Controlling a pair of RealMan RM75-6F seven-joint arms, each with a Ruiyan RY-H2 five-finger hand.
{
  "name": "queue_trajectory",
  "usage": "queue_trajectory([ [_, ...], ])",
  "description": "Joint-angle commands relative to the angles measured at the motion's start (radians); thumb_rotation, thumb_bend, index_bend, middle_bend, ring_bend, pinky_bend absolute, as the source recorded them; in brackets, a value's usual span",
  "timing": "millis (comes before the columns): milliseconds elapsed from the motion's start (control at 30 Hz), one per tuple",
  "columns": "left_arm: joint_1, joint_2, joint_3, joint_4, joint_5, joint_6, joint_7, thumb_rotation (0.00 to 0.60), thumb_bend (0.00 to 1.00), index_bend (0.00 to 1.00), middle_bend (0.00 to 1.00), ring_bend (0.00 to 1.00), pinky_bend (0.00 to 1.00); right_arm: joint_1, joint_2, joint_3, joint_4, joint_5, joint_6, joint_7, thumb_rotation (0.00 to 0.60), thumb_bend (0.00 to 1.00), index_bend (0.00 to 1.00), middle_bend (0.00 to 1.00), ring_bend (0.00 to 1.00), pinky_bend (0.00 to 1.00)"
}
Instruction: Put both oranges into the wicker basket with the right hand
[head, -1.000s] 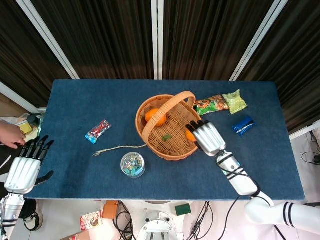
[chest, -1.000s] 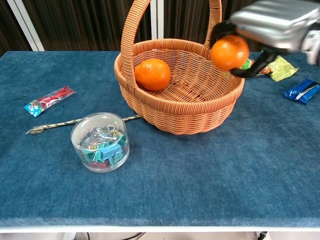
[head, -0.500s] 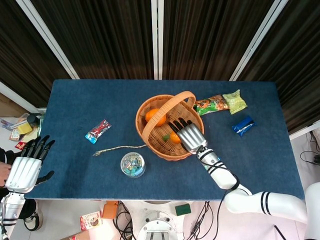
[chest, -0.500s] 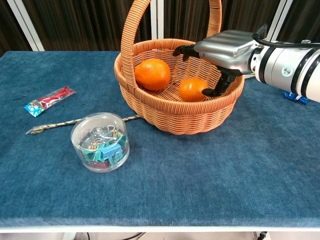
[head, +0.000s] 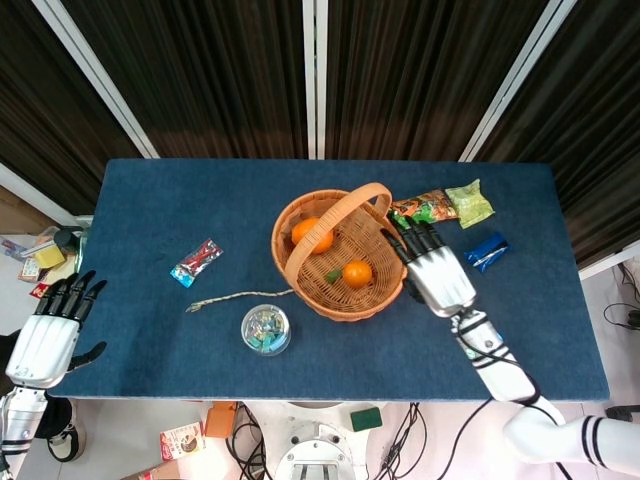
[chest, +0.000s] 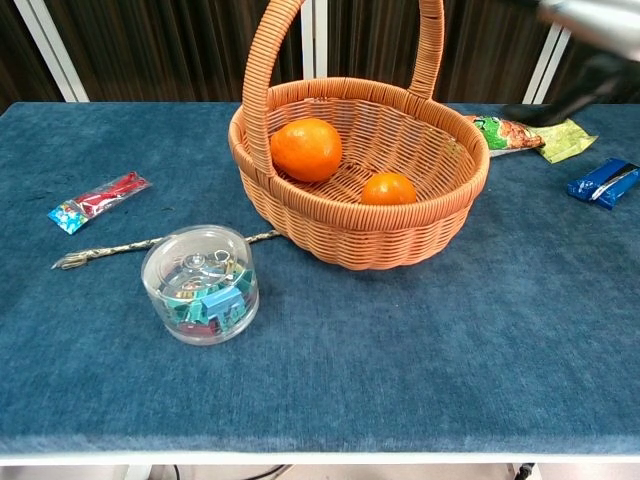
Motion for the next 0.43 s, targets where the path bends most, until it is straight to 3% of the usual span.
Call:
queue_trajectory([
  [33, 0.003, -0.003, -0.001, 0.000, 0.004, 0.008, 0.000, 0.600, 0.13, 0.10, 0.02, 0.00, 0.11, -0.213, 0.139, -0.126, 0.133, -0.141, 0.224, 0.229, 0.600, 0.30, 0.00, 0.01, 0.00, 0.09],
  [167, 0.006, -0.010, -0.002, 0.002, 0.009, 0.019, 0.009, 0.600, 0.13, 0.10, 0.02, 0.00, 0.11, -0.321, 0.164, -0.170, 0.266, -0.089, 0.259, 0.311, 0.600, 0.22, 0.00, 0.00, 0.00, 0.00],
  [433, 0.007, -0.017, -0.014, -0.002, -0.019, 0.010, 0.029, 0.600, 0.13, 0.10, 0.02, 0.00, 0.11, -0.438, 0.078, -0.153, 0.509, -0.027, 0.300, 0.519, 0.600, 0.21, 0.00, 0.00, 0.00, 0.00],
])
